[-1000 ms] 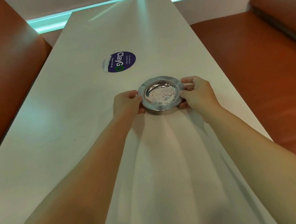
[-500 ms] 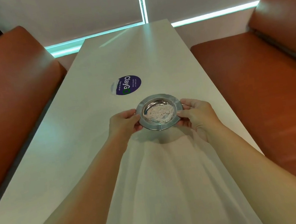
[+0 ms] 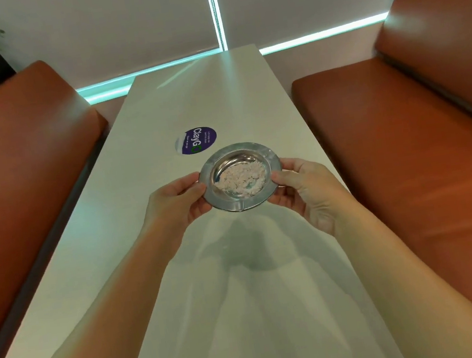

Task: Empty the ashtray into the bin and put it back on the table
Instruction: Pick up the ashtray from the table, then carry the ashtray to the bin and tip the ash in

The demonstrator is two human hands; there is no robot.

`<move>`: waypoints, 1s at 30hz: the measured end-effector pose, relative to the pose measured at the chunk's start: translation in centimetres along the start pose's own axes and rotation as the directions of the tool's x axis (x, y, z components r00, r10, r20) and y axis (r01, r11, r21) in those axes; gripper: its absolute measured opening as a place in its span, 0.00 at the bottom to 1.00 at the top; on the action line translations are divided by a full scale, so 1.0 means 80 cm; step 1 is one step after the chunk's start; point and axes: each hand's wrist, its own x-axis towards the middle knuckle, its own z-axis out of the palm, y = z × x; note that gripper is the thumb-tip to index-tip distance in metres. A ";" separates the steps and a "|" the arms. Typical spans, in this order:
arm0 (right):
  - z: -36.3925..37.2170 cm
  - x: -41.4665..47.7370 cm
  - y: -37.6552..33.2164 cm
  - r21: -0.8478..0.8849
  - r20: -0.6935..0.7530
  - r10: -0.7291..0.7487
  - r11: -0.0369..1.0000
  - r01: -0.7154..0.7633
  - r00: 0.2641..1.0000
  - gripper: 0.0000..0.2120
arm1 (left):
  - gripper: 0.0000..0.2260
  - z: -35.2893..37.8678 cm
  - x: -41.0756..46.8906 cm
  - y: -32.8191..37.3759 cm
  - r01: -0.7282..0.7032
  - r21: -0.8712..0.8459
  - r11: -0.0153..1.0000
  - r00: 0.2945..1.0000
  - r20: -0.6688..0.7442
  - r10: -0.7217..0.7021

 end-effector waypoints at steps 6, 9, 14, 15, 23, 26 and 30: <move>-0.011 -0.107 0.021 0.020 0.000 0.006 1.000 -0.006 1.000 0.08 | 0.12 -0.012 -0.105 -0.012 0.051 0.000 0.999 0.994 0.094 -0.051; -0.011 -0.168 0.028 0.047 -0.044 -0.005 0.999 0.007 0.999 0.08 | 0.10 -0.017 -0.156 -0.010 0.047 -0.008 0.999 0.984 0.171 -0.044; 0.000 -0.284 0.038 0.056 -0.137 -0.067 0.996 0.075 0.988 0.07 | 0.10 -0.027 -0.242 -0.003 -0.003 -0.004 1.000 0.962 0.274 0.004; 0.002 -0.309 0.043 0.050 -0.157 -0.078 0.995 0.086 0.985 0.07 | 0.11 -0.030 -0.261 -0.004 -0.011 0.000 1.000 0.954 0.300 0.010; -0.015 -0.509 0.118 0.071 -0.339 -0.104 0.988 0.135 0.935 0.07 | 0.11 -0.038 -0.414 -0.076 0.078 0.010 0.997 0.879 0.471 -0.073; -0.035 -0.570 0.142 0.093 -0.428 -0.072 0.988 0.123 0.901 0.07 | 0.10 -0.018 -0.460 -0.107 0.147 0.023 0.989 0.831 0.540 -0.136; -0.061 -0.625 0.157 0.103 -0.505 -0.096 0.980 0.171 0.858 0.07 | 0.10 0.016 -0.496 -0.129 0.214 0.032 0.976 0.778 0.599 -0.191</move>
